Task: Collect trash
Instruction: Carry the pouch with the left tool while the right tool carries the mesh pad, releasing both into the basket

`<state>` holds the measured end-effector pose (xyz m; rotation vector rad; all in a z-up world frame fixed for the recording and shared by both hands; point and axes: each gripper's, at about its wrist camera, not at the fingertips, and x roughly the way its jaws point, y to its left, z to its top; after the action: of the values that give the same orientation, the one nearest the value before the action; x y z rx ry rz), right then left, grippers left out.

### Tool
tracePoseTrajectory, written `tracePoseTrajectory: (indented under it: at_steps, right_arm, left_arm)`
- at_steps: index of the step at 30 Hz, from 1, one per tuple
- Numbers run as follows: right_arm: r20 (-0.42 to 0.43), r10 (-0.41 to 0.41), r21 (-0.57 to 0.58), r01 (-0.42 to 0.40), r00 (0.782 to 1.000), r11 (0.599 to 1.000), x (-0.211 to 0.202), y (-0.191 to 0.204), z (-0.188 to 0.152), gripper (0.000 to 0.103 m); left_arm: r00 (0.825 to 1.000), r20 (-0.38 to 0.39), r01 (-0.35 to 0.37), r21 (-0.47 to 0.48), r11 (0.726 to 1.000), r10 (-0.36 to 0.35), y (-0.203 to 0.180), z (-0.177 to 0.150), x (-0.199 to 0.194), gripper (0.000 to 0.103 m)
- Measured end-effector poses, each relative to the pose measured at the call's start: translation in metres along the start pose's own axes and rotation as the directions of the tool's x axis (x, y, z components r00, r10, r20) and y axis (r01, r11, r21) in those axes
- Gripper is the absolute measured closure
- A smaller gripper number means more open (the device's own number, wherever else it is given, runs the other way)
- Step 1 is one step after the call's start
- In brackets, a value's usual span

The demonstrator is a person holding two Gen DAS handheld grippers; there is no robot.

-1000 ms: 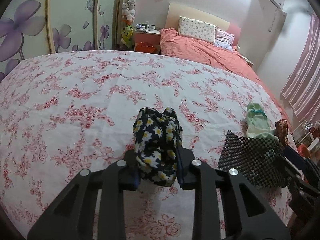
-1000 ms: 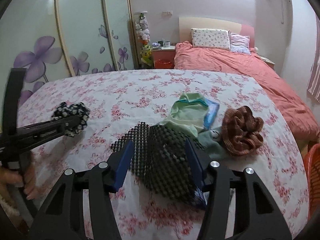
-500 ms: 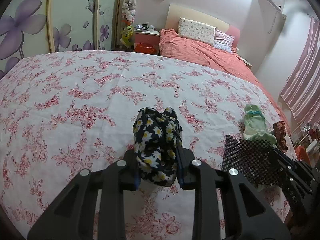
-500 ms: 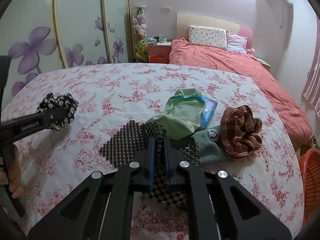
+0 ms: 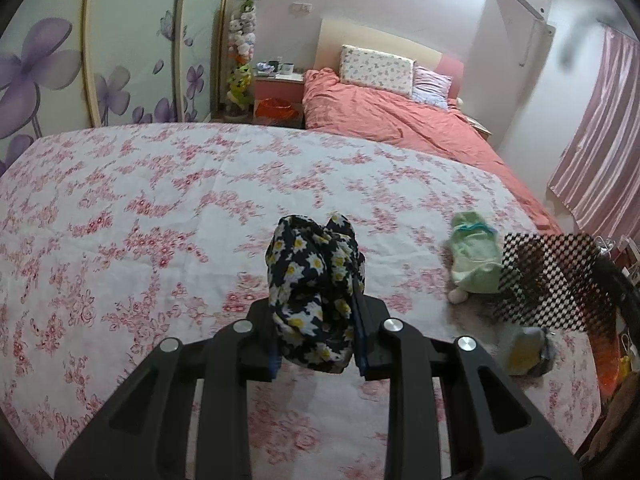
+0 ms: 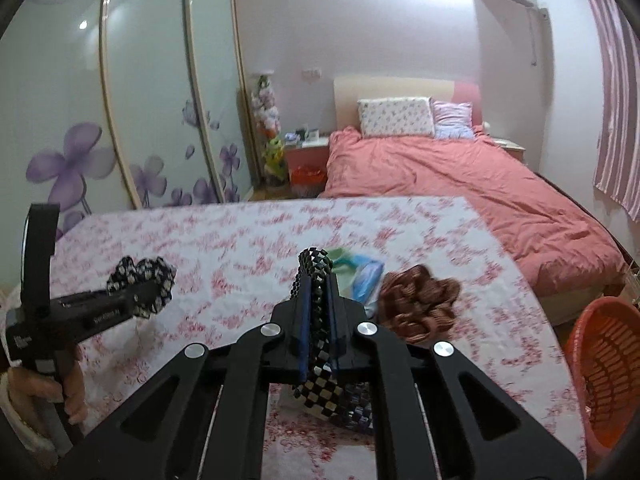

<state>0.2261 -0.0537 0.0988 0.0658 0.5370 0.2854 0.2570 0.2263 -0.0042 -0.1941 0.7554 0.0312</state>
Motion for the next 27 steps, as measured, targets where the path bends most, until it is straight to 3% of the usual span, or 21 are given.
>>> tracePoseTrajectory:
  at_steps: [13,27]
  right_arm:
    - [0.086,-0.072,0.096,0.064,0.994,0.993,-0.042,-0.052,-0.001,0.096]
    - [0.121,-0.173,0.186,0.149,0.977,0.971,-0.074,-0.108,-0.013,0.096]
  left_arm:
    - [0.995,0.021,0.091,0.100,0.991,-0.094,-0.064,-0.003,-0.020,0.076]
    - [0.972,0.013,0.224,0.228,0.948,-0.233,-0.155,-0.011,-0.035,0.076]
